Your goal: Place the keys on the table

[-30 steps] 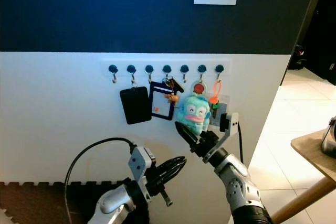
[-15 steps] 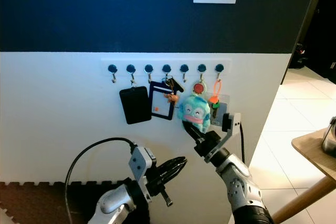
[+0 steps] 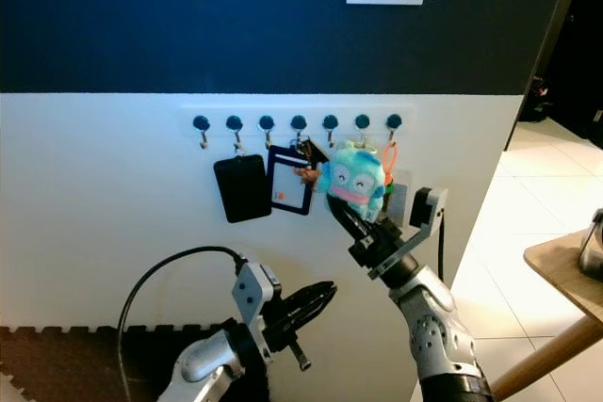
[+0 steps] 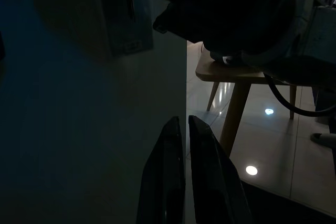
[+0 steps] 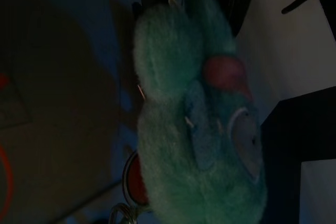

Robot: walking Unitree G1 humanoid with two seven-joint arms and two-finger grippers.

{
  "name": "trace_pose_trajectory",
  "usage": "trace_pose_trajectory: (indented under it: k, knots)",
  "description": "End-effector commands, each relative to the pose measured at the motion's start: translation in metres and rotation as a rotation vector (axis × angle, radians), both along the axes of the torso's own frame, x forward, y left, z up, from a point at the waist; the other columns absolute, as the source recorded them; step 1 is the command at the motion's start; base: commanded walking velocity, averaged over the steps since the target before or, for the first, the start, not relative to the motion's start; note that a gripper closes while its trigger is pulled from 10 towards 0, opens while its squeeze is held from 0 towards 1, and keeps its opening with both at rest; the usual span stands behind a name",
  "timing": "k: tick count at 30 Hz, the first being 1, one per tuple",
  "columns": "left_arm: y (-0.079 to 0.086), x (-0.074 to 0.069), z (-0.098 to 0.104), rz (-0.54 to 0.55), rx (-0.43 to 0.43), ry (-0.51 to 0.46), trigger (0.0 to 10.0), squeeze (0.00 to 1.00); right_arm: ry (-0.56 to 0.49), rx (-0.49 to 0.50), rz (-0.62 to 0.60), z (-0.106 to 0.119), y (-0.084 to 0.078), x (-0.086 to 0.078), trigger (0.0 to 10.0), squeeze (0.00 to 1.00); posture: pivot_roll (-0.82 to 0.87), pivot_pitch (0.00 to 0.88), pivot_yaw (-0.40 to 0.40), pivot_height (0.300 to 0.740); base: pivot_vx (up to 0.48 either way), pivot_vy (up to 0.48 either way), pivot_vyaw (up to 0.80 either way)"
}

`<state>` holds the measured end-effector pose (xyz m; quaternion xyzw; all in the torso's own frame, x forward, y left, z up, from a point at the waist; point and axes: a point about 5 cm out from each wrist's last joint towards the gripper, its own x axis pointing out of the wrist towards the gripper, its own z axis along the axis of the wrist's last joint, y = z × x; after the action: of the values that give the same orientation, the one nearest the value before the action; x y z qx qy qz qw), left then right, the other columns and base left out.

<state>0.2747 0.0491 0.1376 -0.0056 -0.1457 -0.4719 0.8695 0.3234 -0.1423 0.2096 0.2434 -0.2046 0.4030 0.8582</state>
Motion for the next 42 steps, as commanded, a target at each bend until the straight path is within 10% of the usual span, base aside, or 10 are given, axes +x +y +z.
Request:
trace_pose_trajectory:
  k: [1, 15, 22, 42]
  knots:
    - [-0.003, 0.0, 0.008, -0.016, -0.016, -0.024, 10.0, 0.0, -0.007, 0.01, 0.003, 0.002, 0.0, -0.002, 10.0, 0.0, 0.02, 0.047, 0.011, 0.74, 0.0, 0.0, 0.0]
    - [-0.006, 0.011, 0.06, 0.009, -0.14, -0.164, 10.0, 0.0, -0.017, -0.016, 0.02, 0.007, 0.0, -0.006, 10.0, 0.0, 0.02, 0.039, 0.002, 0.74, 0.0, 0.0, 0.0]
    - [-0.007, 0.009, 0.054, -0.007, -0.098, -0.153, 10.0, 0.0, 0.132, -0.093, -0.151, -0.009, -0.009, 0.013, 10.0, 0.0, 0.02, 0.036, 0.001, 0.74, 0.0, 0.0, 0.0]
    - [-0.01, 0.008, 0.057, -0.031, -0.091, -0.157, 10.0, 0.0, 0.027, -0.021, -0.047, 0.025, 0.004, 0.015, 10.0, 0.0, 0.02, 0.038, 0.007, 0.74, 0.0, 0.0, 0.0]
